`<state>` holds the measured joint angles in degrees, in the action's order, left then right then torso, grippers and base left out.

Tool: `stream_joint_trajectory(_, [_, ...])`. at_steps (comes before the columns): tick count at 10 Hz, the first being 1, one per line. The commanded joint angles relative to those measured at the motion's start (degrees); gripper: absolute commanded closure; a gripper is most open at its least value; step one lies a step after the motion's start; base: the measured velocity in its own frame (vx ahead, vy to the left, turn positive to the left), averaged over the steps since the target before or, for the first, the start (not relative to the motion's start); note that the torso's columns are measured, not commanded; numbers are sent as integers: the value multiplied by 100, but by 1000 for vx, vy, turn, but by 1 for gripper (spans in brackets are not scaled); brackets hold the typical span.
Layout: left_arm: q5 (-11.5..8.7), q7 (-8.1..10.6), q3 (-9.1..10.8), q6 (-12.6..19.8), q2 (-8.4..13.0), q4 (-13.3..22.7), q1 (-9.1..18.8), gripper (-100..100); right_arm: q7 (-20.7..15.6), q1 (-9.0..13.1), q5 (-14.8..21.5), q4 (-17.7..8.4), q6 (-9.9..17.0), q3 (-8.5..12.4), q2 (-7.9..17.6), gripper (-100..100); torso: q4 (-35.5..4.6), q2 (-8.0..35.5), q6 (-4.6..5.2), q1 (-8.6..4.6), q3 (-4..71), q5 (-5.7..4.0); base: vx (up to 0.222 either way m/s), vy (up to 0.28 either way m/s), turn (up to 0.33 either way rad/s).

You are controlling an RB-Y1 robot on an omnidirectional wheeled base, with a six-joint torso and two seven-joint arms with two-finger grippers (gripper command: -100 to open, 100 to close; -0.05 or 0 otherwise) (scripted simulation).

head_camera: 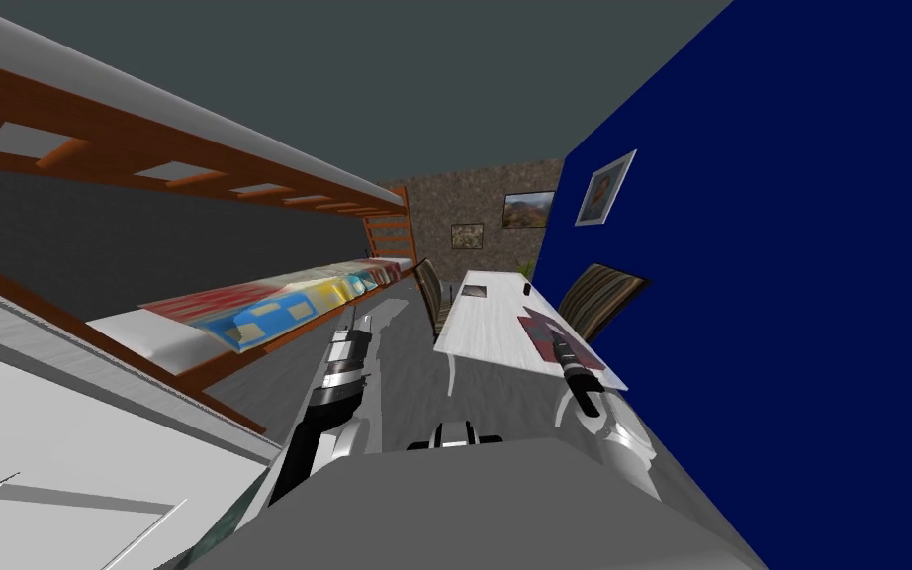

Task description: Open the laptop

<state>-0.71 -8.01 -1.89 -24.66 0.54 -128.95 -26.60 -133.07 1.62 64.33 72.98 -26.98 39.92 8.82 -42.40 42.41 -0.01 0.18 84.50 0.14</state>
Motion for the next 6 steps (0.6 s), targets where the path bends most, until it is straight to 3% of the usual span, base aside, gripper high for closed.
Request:
stream_joint_trajectory(1, [0, 0, 0, 0, 0, 0, -1, 0, 17, 11, 0, -10, 19, -2, 14, 0, 8, -12, 2, -16, 6, -10, -5, 6, -2])
stream_joint_trajectory(6, [0, 0, 1, 0, 1, 0, -1, 0, 15, 9, 0, -9, 17, -2, 12, 0, 11, -12, 1, -17, 6, -14, 0, 0, 0])
